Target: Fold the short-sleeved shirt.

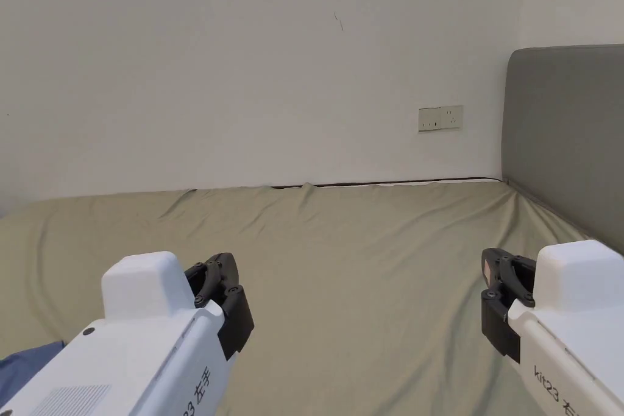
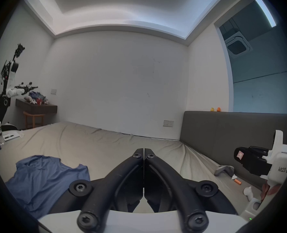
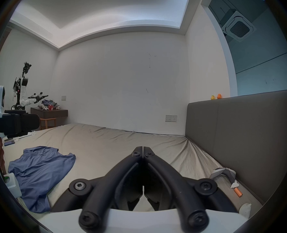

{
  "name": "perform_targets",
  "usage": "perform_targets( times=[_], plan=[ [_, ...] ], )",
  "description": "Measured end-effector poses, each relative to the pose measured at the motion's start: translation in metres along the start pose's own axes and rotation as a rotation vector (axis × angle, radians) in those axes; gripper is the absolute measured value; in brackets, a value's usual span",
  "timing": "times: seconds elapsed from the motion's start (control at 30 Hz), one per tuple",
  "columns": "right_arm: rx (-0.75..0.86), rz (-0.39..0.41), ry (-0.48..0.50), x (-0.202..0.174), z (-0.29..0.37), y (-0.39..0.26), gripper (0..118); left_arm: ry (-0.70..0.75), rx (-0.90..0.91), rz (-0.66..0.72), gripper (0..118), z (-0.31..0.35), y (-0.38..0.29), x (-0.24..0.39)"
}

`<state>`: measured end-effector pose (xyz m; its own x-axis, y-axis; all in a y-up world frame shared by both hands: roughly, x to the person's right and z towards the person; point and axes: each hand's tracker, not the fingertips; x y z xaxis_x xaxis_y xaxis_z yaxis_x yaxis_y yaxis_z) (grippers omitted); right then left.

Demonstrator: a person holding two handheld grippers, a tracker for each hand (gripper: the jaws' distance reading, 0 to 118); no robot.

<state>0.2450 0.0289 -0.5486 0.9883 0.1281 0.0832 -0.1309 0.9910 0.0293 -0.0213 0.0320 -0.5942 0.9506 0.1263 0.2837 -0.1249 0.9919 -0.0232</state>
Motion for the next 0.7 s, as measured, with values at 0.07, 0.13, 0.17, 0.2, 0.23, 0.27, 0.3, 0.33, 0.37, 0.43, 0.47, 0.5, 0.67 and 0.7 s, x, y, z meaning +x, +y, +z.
perform_targets(
  times=[0.07,0.13,0.17,0.2,0.23,0.27,0.3,0.33,0.37,0.43,0.47,0.5,0.67,0.7],
  plan=[
    [-0.003,-0.004,-0.001,0.0,0.0,-0.001,0,-0.013,-0.003,0.019,0,0.0,-0.001,-0.006],
    [-0.006,-0.018,0.011,0.0,0.0,-0.003,0,0.009,-0.017,0.02,0,0.002,0.0,-0.017],
    [-0.007,-0.024,0.01,-0.005,-0.004,-0.003,0,0.055,-0.03,0.003,0,0.007,0.001,-0.028],
    [-0.009,-0.025,0.014,-0.011,-0.008,-0.003,0,0.091,-0.029,-0.009,0,0.011,0.001,-0.038],
    [-0.01,-0.022,0.035,-0.021,-0.013,-0.003,0,0.154,-0.025,-0.015,0,0.02,0.001,-0.051],
    [-0.011,-0.014,0.07,-0.034,-0.02,-0.003,0,0.211,-0.022,-0.011,0,0.026,0.001,-0.061],
    [-0.01,-0.011,0.104,-0.047,-0.026,-0.002,0,0.254,-0.025,0.0,0,0.037,0.002,-0.079],
    [-0.012,-0.015,0.142,-0.061,-0.032,-0.001,0,0.294,-0.03,-0.003,0,0.046,0.003,-0.095],
    [0.0,-0.032,0.193,-0.078,-0.038,0.0,0,0.342,-0.032,-0.017,0,0.055,0.003,-0.11],
    [0.01,-0.079,0.287,-0.106,-0.048,0.002,0,0.447,-0.068,-0.055,0,0.067,0.002,-0.131],
    [0.004,-0.099,0.332,-0.118,-0.054,0.003,0,0.486,-0.087,-0.07,0,0.07,0.002,-0.142],
    [-0.008,-0.116,0.368,-0.127,-0.057,0.004,0,0.501,-0.096,-0.072,0,0.07,0.0,-0.151],
    [-0.032,-0.146,0.443,-0.155,-0.079,-0.002,0,0.374,-0.289,0.032,118,0.021,-0.019,-0.21],
    [-0.033,-0.149,0.445,-0.157,-0.082,-0.004,0,0.347,-0.349,0.079,113,0.004,-0.027,-0.224]
  ],
)
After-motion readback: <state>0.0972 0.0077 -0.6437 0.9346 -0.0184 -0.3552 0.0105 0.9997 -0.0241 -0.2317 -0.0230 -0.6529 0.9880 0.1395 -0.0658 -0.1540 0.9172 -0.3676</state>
